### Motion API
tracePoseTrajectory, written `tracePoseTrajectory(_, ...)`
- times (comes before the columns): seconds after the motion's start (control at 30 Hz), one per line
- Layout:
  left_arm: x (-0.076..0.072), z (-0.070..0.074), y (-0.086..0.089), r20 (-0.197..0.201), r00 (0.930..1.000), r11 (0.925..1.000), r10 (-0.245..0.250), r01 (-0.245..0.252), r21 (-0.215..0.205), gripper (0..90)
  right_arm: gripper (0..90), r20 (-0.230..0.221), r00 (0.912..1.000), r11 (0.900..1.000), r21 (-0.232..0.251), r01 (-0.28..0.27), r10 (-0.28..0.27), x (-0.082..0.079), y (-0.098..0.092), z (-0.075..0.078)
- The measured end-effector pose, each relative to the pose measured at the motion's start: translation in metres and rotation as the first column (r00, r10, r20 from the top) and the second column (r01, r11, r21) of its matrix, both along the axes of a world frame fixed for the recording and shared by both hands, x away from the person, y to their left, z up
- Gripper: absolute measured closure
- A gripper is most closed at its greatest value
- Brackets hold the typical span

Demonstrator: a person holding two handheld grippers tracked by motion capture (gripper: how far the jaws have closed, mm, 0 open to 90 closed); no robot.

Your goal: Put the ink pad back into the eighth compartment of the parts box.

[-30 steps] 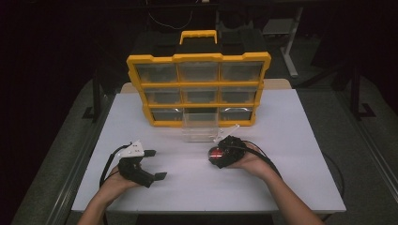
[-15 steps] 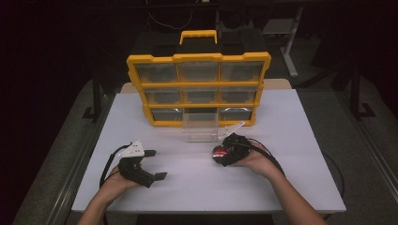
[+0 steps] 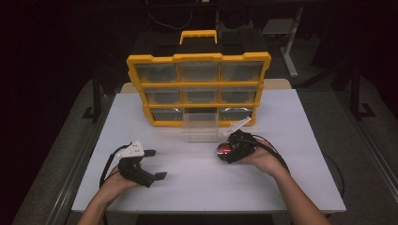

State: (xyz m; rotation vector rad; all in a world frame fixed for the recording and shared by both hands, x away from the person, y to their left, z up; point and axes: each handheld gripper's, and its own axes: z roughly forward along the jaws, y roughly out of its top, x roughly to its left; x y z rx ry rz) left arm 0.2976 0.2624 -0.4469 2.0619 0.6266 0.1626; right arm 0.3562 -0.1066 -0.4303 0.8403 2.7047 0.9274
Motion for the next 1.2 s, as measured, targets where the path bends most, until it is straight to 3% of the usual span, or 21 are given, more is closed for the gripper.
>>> tracePoseTrajectory(0.8, 0.0, -0.001, 0.0, -0.001, 1.0, 1.0, 0.007, -0.007, -0.004, 0.0, 28.7, 0.012, 0.9999, 1.0, 0.013, 0.003, -0.003, 0.001, -0.013, 0.024)
tracePoseTrajectory(1.2, 0.0, -0.001, 0.0, 0.003, 1.0, 1.0, 0.003, -0.003, -0.001, 0.0, 28.7, 0.027, 0.9996, 1.0, 0.029, 0.009, -0.01, 0.003, -0.016, 0.044)
